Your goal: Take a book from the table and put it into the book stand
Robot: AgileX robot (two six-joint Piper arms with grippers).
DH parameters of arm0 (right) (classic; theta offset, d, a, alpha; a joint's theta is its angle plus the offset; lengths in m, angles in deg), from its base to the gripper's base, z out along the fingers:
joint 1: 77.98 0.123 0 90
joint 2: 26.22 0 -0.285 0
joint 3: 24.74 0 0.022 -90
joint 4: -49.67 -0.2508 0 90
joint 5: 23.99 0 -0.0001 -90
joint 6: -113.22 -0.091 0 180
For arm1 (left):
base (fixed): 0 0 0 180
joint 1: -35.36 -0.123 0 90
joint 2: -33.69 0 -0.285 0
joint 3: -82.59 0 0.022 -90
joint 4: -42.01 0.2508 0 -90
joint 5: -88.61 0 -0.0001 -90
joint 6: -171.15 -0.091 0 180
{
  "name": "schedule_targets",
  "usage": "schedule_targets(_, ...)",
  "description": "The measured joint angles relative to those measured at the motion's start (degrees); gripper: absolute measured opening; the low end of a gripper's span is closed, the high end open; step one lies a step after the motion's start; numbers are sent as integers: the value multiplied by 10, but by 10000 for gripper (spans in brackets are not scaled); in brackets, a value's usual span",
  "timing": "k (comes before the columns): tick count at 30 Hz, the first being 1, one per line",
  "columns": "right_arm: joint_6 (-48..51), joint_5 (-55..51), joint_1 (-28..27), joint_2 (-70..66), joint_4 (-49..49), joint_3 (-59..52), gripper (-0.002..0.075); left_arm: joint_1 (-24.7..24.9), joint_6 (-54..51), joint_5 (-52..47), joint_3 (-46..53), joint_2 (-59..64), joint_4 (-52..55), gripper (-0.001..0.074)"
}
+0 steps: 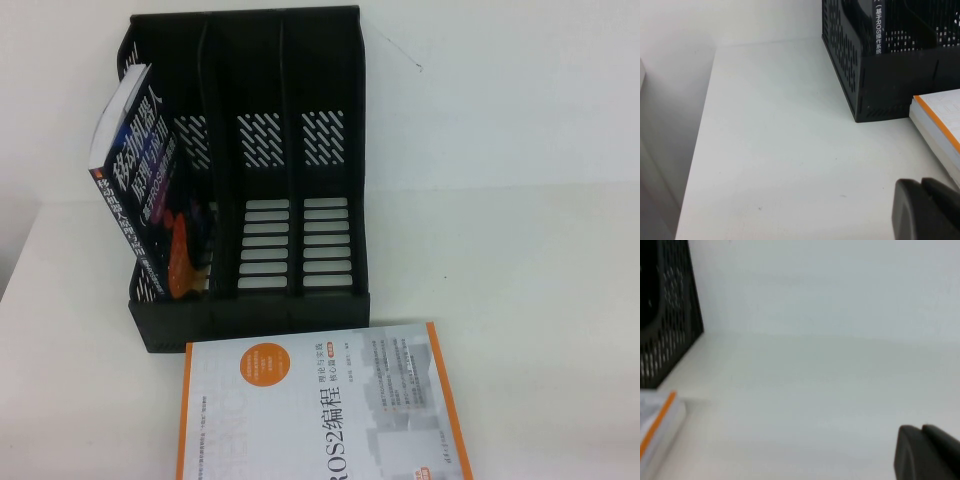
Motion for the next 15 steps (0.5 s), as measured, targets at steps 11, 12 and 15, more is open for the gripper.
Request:
schedule_targets(11, 22, -17, -4, 34, -39, -84, -2, 0, 0, 0, 0, -1, 0, -2)
schedule_targets(12, 25, -17, -4, 35, -39, -84, -2, 0, 0, 0, 0, -1, 0, -2)
schedule_targets(15, 26, -17, -4, 35, -39, -84, -2, 0, 0, 0, 0, -1, 0, -2)
